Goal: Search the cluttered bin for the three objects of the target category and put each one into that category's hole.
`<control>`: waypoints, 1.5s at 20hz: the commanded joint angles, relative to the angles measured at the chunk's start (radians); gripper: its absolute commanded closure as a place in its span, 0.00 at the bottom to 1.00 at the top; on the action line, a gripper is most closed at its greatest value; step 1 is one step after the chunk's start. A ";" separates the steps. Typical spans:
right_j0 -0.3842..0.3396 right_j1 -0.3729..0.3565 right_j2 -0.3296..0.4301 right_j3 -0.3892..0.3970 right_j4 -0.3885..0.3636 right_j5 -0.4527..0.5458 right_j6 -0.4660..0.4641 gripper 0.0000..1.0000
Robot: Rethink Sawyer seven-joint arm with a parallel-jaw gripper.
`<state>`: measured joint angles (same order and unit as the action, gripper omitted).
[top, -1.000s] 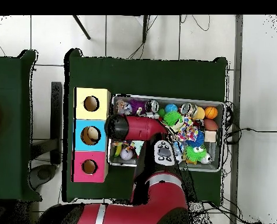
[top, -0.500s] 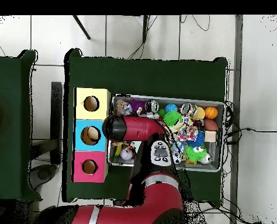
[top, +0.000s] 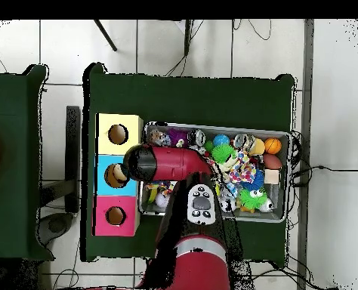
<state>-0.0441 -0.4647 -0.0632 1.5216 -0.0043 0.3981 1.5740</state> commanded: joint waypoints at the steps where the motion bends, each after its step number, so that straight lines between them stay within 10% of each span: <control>1: 0.024 -0.116 0.012 -0.044 0.064 0.145 0.202 0.00; 10: 0.014 -0.152 0.013 -0.032 0.080 0.155 0.183 0.00; 30: -0.088 0.012 0.066 -0.069 0.017 0.011 0.098 0.00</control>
<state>-0.1119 -0.5193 -0.0756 1.4655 0.0391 0.4552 1.5738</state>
